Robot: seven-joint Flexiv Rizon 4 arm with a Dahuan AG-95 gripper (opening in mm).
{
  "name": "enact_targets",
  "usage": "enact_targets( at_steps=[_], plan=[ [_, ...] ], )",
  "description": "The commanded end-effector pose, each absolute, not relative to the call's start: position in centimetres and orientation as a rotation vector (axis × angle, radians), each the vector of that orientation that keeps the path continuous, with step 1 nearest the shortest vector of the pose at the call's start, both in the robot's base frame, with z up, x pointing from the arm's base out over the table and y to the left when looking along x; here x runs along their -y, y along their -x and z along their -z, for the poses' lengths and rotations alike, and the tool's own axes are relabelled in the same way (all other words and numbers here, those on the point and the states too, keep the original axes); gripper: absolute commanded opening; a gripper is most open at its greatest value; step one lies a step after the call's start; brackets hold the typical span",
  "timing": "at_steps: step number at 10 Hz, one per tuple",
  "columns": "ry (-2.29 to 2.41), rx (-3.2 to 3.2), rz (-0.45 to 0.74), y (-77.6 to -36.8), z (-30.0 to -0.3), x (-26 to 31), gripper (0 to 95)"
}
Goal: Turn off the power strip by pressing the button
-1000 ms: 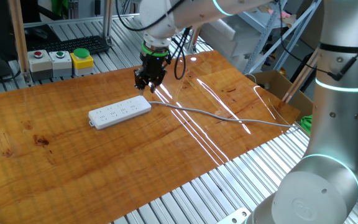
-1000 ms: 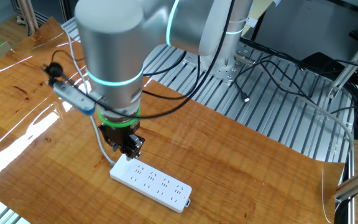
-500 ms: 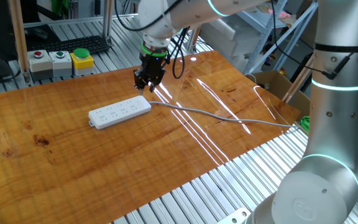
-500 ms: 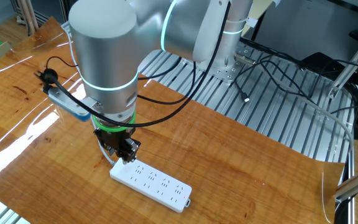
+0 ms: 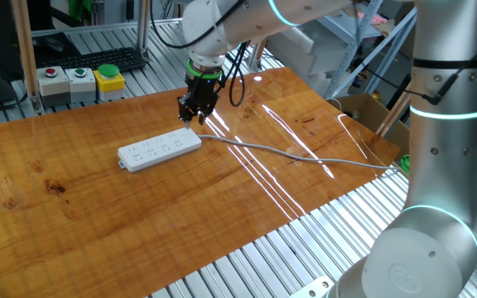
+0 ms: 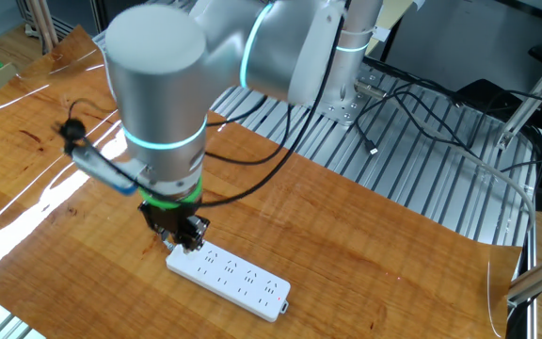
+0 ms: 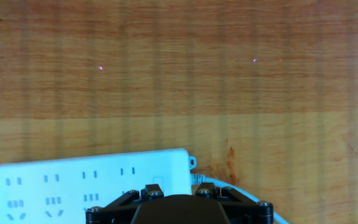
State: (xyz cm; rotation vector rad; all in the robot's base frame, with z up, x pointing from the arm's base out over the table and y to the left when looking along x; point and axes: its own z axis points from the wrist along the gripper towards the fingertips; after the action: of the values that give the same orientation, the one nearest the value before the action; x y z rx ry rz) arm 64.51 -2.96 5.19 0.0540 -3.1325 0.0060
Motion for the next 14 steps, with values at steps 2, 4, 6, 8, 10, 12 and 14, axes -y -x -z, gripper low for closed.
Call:
enact_targets(
  at_steps=[2,4,6,8,10,12,14],
  plan=[
    [-0.047,3.111,-0.016,-64.0,-4.4,2.6,57.0],
    [-0.057,3.085,-0.029,-64.3,-3.7,2.9,57.0],
    [-0.062,3.065,-0.041,-64.6,-3.2,3.2,57.0],
    [-0.062,3.056,-0.053,-64.6,-3.1,3.3,57.0],
    [-0.058,3.055,-0.053,-64.6,-3.1,3.3,57.0],
    [-0.042,3.062,-0.038,-64.7,-3.1,3.3,57.0],
    [-0.012,3.080,-0.020,-64.7,-3.2,3.3,57.0]
  ],
)
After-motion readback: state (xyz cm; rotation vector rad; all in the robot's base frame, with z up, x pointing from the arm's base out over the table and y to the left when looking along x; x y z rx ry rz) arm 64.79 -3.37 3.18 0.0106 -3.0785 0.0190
